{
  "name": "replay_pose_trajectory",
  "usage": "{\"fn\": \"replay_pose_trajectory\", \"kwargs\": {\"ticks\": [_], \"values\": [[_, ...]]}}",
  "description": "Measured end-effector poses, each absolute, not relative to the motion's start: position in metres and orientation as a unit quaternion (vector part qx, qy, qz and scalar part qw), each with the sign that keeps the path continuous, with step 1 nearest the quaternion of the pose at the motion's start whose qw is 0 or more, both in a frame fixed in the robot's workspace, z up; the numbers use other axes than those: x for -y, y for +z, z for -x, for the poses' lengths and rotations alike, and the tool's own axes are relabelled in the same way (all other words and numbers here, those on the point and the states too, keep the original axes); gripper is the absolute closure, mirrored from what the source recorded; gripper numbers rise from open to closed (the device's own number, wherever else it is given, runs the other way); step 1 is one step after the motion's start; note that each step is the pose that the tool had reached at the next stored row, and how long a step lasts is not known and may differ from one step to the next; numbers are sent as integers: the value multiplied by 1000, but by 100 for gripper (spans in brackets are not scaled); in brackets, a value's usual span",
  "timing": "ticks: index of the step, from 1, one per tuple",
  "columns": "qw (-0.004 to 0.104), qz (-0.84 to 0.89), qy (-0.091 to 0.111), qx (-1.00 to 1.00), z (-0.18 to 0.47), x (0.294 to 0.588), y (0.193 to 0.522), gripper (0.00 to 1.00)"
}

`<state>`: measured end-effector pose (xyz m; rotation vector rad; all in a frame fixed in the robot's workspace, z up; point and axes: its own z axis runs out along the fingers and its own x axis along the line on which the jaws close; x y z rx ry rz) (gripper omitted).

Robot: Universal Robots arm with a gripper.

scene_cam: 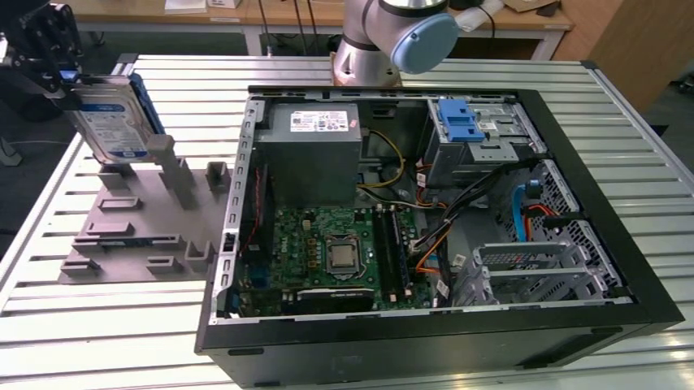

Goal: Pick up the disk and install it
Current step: 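Pick up the disk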

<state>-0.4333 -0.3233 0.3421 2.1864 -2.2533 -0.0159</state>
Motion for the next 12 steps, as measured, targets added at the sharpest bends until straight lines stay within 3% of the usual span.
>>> {"fn": "replay_pose_trajectory", "kwargs": {"ticks": [12], "values": [[1,-696,-5,718,433,323,345,64]]}}
